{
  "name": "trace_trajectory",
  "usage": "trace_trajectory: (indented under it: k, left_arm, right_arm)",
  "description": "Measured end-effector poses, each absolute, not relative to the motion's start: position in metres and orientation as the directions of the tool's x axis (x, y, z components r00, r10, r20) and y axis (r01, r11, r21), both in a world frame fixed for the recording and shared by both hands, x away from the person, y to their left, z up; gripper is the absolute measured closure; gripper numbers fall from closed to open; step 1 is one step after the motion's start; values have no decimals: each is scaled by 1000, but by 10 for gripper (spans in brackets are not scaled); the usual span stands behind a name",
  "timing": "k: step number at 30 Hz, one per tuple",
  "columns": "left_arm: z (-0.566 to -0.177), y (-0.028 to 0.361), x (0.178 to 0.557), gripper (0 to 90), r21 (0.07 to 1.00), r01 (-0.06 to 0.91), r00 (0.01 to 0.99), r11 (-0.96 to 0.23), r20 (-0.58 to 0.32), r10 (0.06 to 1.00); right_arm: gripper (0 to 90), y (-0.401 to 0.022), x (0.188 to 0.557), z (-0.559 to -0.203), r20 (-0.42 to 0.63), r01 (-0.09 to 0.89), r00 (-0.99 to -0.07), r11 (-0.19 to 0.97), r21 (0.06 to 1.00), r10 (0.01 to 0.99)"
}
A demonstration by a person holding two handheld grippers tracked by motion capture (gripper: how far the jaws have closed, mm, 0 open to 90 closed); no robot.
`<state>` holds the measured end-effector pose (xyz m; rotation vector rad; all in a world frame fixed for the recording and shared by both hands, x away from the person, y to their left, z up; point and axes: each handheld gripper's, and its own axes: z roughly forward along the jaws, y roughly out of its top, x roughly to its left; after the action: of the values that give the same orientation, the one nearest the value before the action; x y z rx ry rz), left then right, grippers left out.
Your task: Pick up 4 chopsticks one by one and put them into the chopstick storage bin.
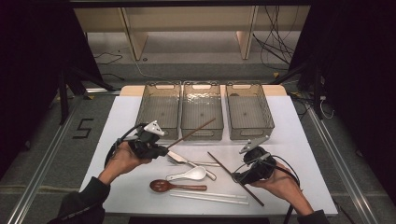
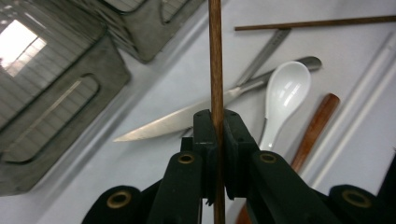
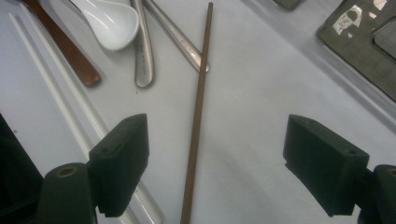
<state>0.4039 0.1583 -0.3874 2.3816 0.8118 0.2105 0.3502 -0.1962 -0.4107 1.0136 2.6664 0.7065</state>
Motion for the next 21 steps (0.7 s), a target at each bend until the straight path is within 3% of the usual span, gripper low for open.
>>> trace_trajectory:
  k: [21]
  left_arm:
    - [-374,193,478,850,653,612,628,-446,-57,776]
  right_arm:
    - [236,-199,347,-414,-17,577,-745,657,485,667]
